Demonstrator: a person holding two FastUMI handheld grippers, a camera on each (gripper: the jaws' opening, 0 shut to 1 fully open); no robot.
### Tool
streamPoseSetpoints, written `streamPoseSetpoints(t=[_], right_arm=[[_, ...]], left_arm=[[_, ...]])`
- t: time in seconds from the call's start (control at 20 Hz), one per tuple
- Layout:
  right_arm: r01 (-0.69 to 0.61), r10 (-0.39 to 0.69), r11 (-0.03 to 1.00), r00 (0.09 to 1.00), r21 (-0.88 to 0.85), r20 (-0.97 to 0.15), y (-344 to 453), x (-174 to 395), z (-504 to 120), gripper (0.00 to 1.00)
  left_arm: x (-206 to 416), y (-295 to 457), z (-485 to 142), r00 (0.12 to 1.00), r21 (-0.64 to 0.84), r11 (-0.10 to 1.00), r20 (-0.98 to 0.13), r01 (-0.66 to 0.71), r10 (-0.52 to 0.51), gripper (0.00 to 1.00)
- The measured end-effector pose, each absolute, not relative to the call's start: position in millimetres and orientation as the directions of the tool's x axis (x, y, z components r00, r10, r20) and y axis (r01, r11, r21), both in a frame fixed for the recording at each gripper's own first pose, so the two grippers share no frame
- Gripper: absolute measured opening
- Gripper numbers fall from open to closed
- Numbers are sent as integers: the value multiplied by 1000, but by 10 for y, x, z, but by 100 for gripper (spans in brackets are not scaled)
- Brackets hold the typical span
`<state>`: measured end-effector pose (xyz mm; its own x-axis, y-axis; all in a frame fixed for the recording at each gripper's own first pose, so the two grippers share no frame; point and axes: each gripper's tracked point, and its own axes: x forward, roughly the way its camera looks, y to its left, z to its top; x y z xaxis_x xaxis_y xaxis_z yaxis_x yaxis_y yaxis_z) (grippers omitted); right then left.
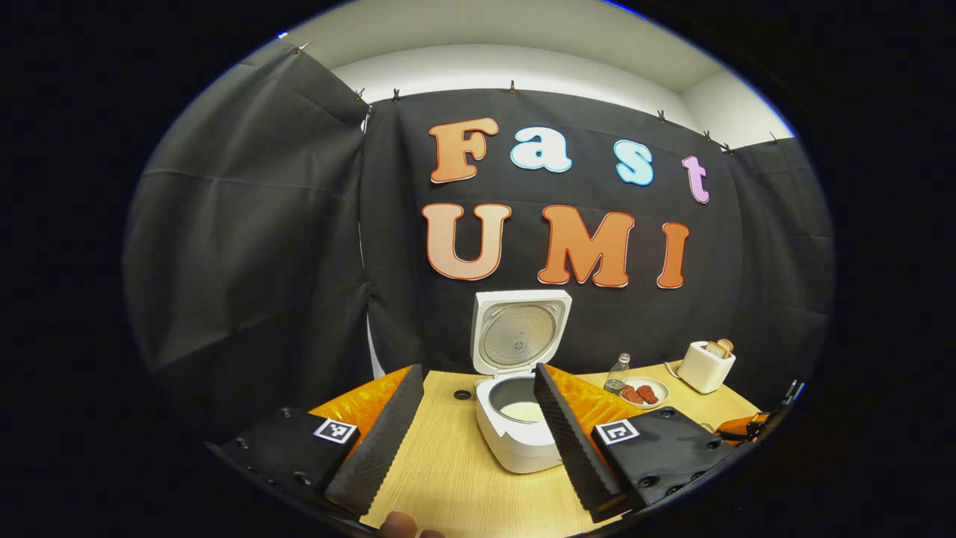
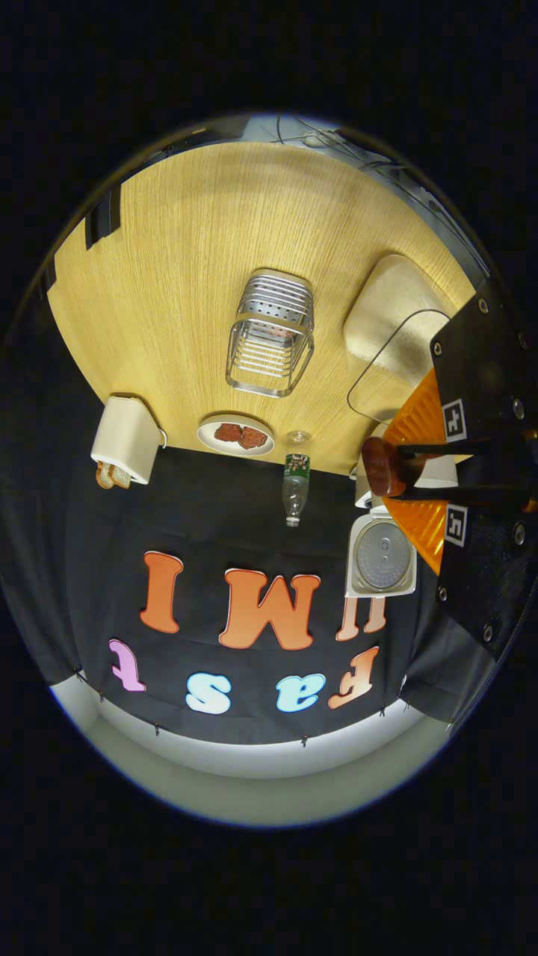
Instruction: Close the left gripper, press the button to open the rice cooker; take a wooden spoon from the chopstick holder with the right hand, scoop a spoonful of rice and pour it into the rice cooker, then put the wooden spoon back into the chopstick holder.
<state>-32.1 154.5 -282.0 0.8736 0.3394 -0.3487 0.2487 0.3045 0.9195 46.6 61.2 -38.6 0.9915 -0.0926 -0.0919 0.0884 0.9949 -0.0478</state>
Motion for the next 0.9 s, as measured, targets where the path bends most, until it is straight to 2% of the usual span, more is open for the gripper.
streamPoseSetpoints(t=[0.6,0.9], right_arm=[[180,399,196,883,964,-246,1915,98,-2021,16],[149,426,201,877,968,-223,2386,522,-1772,16]], left_arm=[[556,495,-337,988,-75,989,-73,131,-136,100],[632,528,-353,984,-86,985,-89,147,-154,100]])
